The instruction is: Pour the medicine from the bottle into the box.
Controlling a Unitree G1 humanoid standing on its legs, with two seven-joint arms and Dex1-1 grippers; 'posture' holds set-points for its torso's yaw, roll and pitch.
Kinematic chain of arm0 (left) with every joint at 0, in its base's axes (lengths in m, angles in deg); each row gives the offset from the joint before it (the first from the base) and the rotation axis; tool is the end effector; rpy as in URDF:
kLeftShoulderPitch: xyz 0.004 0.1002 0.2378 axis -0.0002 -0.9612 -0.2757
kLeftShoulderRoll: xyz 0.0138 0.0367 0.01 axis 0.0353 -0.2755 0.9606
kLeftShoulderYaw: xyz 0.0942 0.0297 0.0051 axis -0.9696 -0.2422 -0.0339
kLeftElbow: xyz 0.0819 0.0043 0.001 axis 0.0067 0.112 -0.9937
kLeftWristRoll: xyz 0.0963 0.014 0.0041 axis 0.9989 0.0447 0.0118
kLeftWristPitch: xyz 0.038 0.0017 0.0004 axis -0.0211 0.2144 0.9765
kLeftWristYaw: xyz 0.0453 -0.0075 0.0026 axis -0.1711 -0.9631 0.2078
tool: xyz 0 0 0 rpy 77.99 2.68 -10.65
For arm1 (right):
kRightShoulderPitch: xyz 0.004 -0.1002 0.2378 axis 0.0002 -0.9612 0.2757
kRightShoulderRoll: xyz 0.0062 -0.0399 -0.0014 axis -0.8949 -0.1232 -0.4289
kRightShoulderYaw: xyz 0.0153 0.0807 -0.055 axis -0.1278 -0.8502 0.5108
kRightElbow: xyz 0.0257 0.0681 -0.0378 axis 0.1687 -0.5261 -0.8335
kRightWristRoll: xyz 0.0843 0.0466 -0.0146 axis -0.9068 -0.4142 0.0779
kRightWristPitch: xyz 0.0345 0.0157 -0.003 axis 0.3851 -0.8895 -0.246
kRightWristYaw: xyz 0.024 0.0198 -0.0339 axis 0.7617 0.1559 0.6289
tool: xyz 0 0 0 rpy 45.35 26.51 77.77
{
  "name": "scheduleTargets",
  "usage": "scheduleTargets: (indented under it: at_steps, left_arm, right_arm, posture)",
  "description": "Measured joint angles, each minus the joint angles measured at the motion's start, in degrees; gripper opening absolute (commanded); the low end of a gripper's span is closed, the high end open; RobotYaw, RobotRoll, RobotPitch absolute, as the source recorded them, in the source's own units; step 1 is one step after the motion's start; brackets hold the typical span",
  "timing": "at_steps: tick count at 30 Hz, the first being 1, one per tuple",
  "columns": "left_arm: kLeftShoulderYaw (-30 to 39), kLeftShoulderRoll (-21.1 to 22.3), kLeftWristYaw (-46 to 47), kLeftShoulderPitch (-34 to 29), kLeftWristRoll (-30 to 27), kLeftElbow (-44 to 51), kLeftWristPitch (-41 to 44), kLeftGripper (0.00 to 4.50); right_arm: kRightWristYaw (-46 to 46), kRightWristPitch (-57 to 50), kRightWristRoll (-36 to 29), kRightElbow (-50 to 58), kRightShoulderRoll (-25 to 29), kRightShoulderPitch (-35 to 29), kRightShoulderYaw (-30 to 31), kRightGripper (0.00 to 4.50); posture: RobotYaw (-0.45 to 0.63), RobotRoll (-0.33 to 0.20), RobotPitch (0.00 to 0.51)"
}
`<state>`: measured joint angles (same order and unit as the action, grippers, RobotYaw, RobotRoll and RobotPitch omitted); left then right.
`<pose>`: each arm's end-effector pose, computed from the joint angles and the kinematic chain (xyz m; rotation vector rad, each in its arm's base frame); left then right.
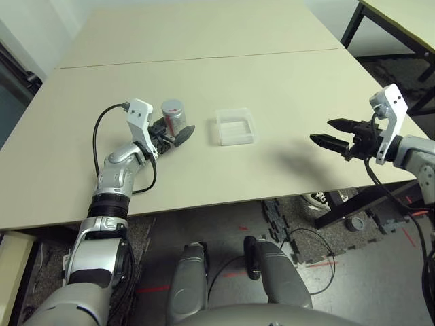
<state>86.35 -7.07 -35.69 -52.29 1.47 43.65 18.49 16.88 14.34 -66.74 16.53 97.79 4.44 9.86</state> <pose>0.3066 0.2363 0.1145 -0.0111 0.0424 -0.5831 0.2776 -0.2821 0.1743 -0.0867 0.2152 0.7439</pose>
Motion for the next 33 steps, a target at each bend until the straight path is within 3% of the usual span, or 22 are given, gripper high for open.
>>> scheduleTargets:
  at_steps: [5,7,10,11,16,22,33]
  left_arm:
    - [0.6,0.0,1.5,0.1,0.6,-0.2,-1.2,4.32]
    - [0.8,0.1,1.5,-0.2,0.5,0.6,-1.5,3.93]
    - [1.2,0.4,1.9,-2.6,0.4,4.1,-0.8,2.78]
    - [1.2,0.4,1.8,-3.2,0.3,5.0,-0.5,2.62]
    - [1.6,1.2,1.4,-7.2,-0.2,11.8,3.3,2.60]
    - [0.7,2.6,-1.1,-7.7,-0.5,16.1,8.3,2.60]
    - [-7.3,9.2,-19.2,2.6,-1.6,18.4,17.3,2.60]
  right_arm:
    - [0.9,3.4,1.6,-5.1,-0.6,2.5,0.3,4.50]
    - [1.1,5.1,2.4,-7.2,-1.3,3.1,0.5,4.50]
    - [1.0,7.0,3.0,-8.9,-2.3,4.8,0.4,4.50]
    - [0.9,7.3,3.0,-9.0,-2.4,4.9,0.3,4.50]
    - [-0.5,6.8,2.4,-8.6,-3.6,4.4,-0.5,4.50]
    - [-1.5,3.3,1.1,-3.5,-3.6,2.4,-1.8,4.50]
    - [-1.3,-9.7,-4.1,7.8,-2.6,2.6,-1.1,4.50]
  posture:
    - [-0.04,0.000,0.134]
    - [-0.01,0.000,0.139]
    - [0.01,0.000,0.138]
    - [0.01,0.000,0.139]
    - [0.01,0.000,0.144]
    - [0.00,0.000,0.140]
    - [0.00,0.000,0.136]
